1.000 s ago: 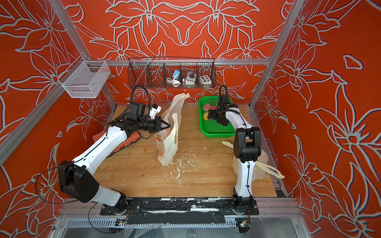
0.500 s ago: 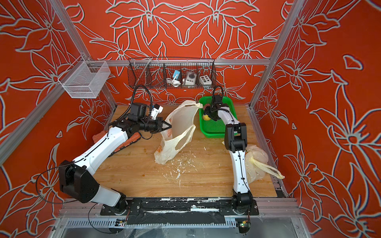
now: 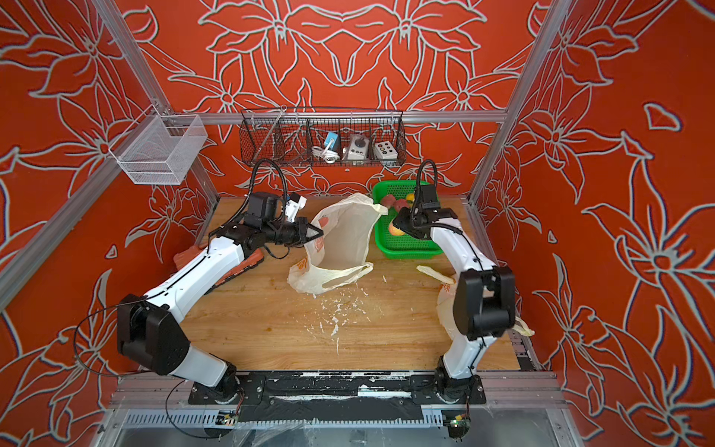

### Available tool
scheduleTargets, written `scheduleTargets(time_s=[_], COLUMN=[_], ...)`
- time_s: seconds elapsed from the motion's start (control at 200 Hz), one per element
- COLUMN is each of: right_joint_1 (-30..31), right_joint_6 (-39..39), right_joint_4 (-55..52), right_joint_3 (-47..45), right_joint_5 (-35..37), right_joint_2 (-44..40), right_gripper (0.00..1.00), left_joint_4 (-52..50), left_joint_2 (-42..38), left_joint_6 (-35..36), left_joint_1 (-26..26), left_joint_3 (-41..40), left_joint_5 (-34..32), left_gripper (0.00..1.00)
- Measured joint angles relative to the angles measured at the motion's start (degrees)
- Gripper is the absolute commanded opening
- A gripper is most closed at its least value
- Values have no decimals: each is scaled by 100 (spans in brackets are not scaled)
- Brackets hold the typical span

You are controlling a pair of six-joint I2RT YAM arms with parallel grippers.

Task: Place the peach into a plastic bag & tie a knot
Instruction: Pick up the peach from the basket, then place the peach in the plastic bag.

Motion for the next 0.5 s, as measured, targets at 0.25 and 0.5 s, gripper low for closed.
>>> scheduleTargets(time_s=[0.25, 0.5], right_joint_1=[988, 1740], right_joint_6=[240, 951], right_joint_4=[9, 1147], right_joint_3=[-643, -782], right_joint_5=[-321, -667], right_joint_2=[-1377, -474], right_gripper=[16, 34], left_joint_4=[236, 479], left_joint_2=[149, 238], left_joint_6=[-195, -535], left_joint_1=[-221, -398], left_joint_3=[2, 7], left_joint_5=[-15, -59], left_gripper=[0, 0])
